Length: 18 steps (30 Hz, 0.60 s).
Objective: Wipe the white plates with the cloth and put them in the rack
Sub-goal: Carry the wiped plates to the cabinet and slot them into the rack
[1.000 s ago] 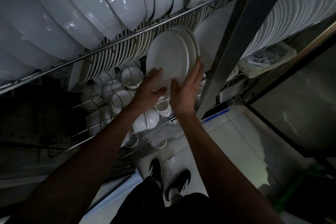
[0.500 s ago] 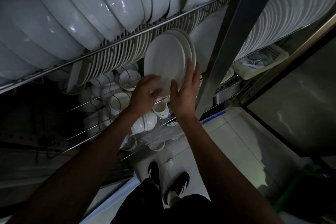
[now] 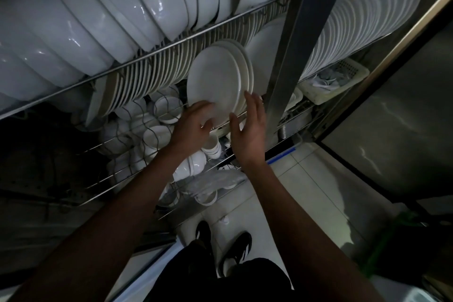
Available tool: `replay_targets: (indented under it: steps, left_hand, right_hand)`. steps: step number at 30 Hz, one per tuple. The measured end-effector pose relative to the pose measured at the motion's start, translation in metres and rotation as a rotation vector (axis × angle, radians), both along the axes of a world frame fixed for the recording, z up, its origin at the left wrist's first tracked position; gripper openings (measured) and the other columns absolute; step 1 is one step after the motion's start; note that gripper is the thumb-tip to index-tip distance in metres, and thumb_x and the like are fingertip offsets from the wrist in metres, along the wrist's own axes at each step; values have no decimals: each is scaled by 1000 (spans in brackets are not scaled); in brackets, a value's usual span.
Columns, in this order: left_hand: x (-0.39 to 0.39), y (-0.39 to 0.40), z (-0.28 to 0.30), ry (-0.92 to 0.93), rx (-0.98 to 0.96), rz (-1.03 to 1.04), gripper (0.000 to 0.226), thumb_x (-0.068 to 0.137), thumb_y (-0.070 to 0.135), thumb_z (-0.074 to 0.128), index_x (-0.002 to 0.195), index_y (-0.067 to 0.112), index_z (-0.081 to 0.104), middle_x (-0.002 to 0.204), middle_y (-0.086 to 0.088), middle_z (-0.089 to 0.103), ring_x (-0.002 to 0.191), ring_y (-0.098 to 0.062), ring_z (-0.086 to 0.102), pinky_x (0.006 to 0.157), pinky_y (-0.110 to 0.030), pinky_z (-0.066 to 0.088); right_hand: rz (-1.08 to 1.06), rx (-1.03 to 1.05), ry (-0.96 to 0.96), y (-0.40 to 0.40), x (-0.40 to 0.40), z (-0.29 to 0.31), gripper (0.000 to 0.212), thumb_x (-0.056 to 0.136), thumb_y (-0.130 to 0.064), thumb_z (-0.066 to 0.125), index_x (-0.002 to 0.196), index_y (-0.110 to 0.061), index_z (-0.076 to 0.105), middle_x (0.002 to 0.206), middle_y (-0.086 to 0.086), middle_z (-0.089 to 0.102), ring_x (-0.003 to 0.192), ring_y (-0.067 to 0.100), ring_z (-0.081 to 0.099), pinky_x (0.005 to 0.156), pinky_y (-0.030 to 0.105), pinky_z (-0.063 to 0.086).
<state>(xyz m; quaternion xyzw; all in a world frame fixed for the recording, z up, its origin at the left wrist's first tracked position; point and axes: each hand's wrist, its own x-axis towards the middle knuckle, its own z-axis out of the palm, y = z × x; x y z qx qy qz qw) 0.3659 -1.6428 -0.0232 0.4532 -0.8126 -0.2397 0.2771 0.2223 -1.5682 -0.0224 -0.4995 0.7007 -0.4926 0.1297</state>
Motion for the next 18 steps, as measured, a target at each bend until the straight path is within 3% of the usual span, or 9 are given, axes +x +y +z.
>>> replay_targets:
  steps: [4, 8, 11, 14, 18]
  left_hand:
    - [2, 9, 9, -1, 10, -10, 42, 91, 2, 64, 132, 9, 63, 136, -8, 60, 125, -21, 54, 107, -25, 38]
    - [1, 16, 15, -22, 4, -34, 40, 92, 7, 65, 132, 11, 63, 136, -6, 61, 126, -22, 54, 107, -26, 38]
    - [2, 22, 17, -53, -1, -63, 38, 93, 11, 65, 131, 12, 64, 137, -5, 60, 127, -23, 54, 106, -24, 37]
    - [5, 34, 21, -69, -24, -126, 38, 94, 16, 63, 132, 15, 62, 139, -2, 59, 129, -23, 52, 108, -33, 42]
    - [7, 64, 33, -63, -48, -201, 38, 96, 16, 60, 134, 13, 62, 137, -3, 59, 128, -21, 50, 108, -30, 39]
  right_hand:
    - [-10, 26, -1, 10, 3, 1, 56, 100, -20, 59, 152, -16, 39, 159, 9, 34, 149, 23, 29, 121, 43, 32]
    - [-7, 58, 45, 19, 4, 3, 49, 99, -21, 57, 146, -13, 47, 151, 10, 45, 140, 27, 43, 112, 48, 41]
    - [5, 121, 103, 27, 2, 13, 39, 97, -15, 61, 135, -9, 59, 138, 13, 59, 127, 30, 55, 106, 44, 46]
    - [4, 214, 123, 43, 0, 24, 29, 95, -9, 61, 123, -10, 67, 123, 15, 68, 109, 32, 65, 90, 33, 51]
    - [-80, 355, 143, 80, 0, 33, 34, 94, -14, 61, 128, -14, 66, 122, 19, 68, 108, 36, 66, 87, 37, 52]
